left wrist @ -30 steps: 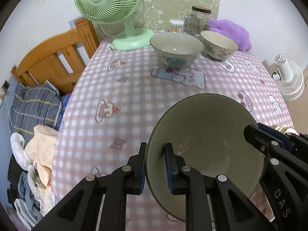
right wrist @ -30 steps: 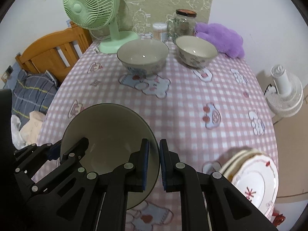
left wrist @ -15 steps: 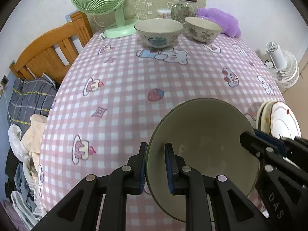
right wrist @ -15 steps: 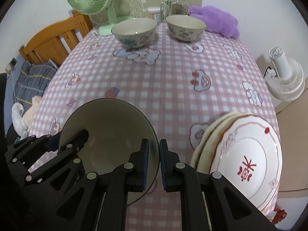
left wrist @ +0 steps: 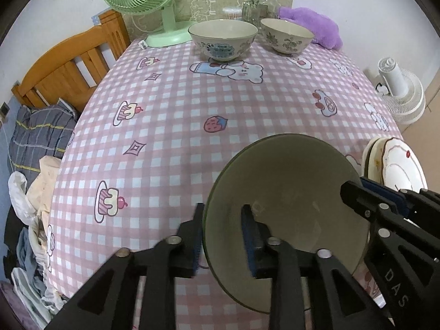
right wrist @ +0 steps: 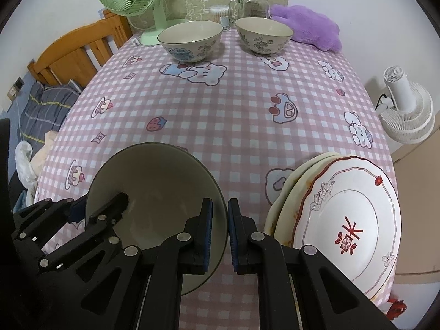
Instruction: Organize plates and bowls
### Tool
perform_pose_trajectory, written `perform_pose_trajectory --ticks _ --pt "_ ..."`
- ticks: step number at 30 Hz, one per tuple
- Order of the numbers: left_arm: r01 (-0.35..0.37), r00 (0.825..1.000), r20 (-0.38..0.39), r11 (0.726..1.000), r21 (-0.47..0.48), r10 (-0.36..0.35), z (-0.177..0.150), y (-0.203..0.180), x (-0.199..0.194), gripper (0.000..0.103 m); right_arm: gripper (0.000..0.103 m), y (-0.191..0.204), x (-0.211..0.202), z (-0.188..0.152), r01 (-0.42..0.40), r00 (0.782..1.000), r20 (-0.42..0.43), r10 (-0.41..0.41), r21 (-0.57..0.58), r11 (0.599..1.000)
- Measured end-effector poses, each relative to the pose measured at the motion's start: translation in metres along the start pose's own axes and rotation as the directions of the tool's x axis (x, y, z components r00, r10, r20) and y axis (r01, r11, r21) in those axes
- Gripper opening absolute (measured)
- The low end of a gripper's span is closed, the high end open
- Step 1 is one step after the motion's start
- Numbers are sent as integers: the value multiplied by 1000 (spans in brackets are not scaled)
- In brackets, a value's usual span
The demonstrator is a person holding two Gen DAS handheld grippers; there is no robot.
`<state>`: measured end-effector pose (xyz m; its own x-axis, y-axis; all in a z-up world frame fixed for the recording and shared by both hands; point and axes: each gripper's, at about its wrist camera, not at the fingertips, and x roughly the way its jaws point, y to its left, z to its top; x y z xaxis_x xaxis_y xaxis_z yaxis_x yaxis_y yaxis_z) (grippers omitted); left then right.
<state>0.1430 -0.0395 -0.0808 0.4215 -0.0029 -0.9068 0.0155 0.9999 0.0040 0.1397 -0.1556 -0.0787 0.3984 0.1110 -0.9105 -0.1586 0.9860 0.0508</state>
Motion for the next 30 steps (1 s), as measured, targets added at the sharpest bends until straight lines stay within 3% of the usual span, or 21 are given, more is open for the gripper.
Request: perform_pose_trajectory --ticks 5,15,20,23,26,30 --pt "12 999 32 1000 -16 -12 0 1 -7 57 15 0 1 0 1 1000 -12 -1 -16 1000" --pt "24 997 80 1000 -17 -23 11 23 -22 65 32 8 -13 9 10 1000 21 -10 -7 1000" --pt "37 994 108 999 -6 -36 24 43 -35 77 58 11 -28 21 36 998 54 -38 35 999" --pt "44 990 130 999 7 -44 34 55 -45 82 67 15 -41 33 45 995 89 -51 59 997" --pt "45 986 161 999 25 -49 45 64 -52 88 71 19 -52 46 49 990 129 -59 78 996" --pt "72 979 187 997 28 -76 61 70 -60 89 75 23 -65 63 51 982 178 -68 96 994"
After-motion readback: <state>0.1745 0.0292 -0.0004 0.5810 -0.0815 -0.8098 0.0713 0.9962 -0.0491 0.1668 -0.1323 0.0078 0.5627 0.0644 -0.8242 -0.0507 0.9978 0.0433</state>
